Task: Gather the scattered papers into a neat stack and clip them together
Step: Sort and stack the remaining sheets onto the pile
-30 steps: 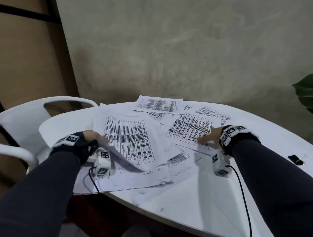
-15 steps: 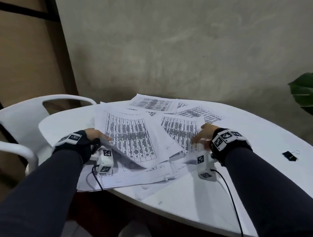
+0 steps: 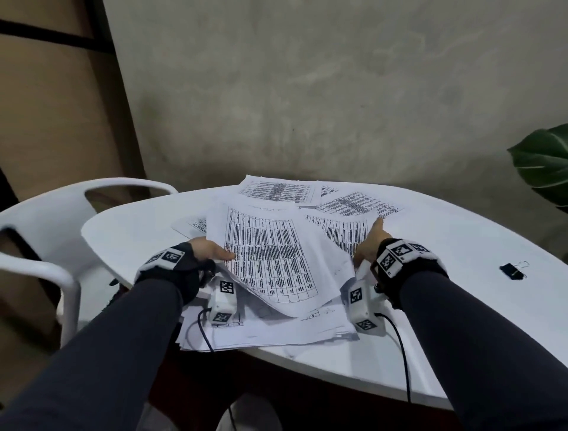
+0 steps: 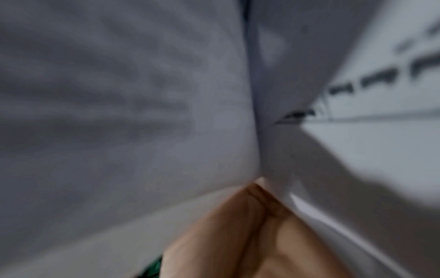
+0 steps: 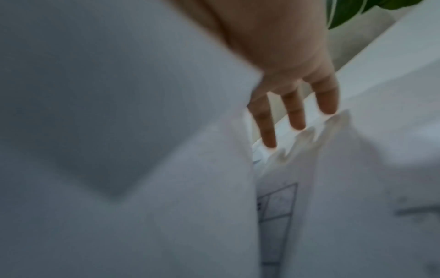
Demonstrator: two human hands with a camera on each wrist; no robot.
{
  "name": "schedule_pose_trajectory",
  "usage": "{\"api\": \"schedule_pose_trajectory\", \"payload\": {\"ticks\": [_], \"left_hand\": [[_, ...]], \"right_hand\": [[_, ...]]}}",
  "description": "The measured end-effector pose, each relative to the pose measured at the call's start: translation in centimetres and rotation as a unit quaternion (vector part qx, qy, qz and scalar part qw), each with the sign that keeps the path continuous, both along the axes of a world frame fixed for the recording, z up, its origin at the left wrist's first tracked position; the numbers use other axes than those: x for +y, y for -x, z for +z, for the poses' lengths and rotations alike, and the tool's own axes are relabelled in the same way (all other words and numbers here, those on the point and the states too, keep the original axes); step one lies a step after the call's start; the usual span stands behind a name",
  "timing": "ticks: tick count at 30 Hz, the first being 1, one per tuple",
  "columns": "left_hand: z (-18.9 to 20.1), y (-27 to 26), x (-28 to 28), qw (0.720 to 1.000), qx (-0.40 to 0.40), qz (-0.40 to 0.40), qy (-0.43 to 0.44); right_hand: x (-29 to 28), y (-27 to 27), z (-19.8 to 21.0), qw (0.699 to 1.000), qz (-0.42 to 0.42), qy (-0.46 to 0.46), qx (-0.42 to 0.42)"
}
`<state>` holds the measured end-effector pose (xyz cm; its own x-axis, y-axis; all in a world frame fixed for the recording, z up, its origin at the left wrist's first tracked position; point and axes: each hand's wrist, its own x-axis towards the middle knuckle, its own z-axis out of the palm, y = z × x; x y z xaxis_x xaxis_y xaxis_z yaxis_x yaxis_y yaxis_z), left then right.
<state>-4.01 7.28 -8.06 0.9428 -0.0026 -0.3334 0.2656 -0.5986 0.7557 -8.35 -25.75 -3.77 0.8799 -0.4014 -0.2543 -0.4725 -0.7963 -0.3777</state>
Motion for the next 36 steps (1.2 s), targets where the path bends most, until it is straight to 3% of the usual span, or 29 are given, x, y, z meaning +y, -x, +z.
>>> {"api": "schedule_pose_trajectory", "payload": {"ticks": [6, 11, 18, 21, 27, 31, 36], "left_hand": [[0.3, 0.5, 3.7, 0.996, -0.015, 0.085, -0.037], [0.7, 1.2, 2.5, 0.997, 0.003, 0.052, -0.056], [0.5, 2.2, 1.4, 1.0, 0.0, 0.009, 0.012], [0.7, 2.8, 0.4, 1.0, -0.003, -0.007, -0.028], [0.5, 3.1, 0.4, 1.0, -0.009, 0.004, -0.021], [0.0, 2.6, 1.2, 1.0, -0.017, -0.007, -0.004], [0.0, 3.0, 0.6, 0.999, -0.015, -0.009, 0.039]], "right_hand": [[0.7, 1.0, 0.2, 0.997, 0.06, -0.05, -0.001], [2.1, 0.3, 0.3, 0.989, 0.081, -0.12, -0.037], [2.2, 0.8, -0.3, 0.97, -0.033, -0.216, -0.109], [1.5, 0.6, -0.2, 0.983, -0.007, -0.173, -0.058], [1.3, 1.0, -0.2, 0.995, 0.099, -0.017, 0.025], [3.4, 1.0, 0.9, 0.988, 0.148, -0.035, 0.0], [4.0, -1.8, -1.9, 0.983, 0.18, -0.003, -0.027]]}}
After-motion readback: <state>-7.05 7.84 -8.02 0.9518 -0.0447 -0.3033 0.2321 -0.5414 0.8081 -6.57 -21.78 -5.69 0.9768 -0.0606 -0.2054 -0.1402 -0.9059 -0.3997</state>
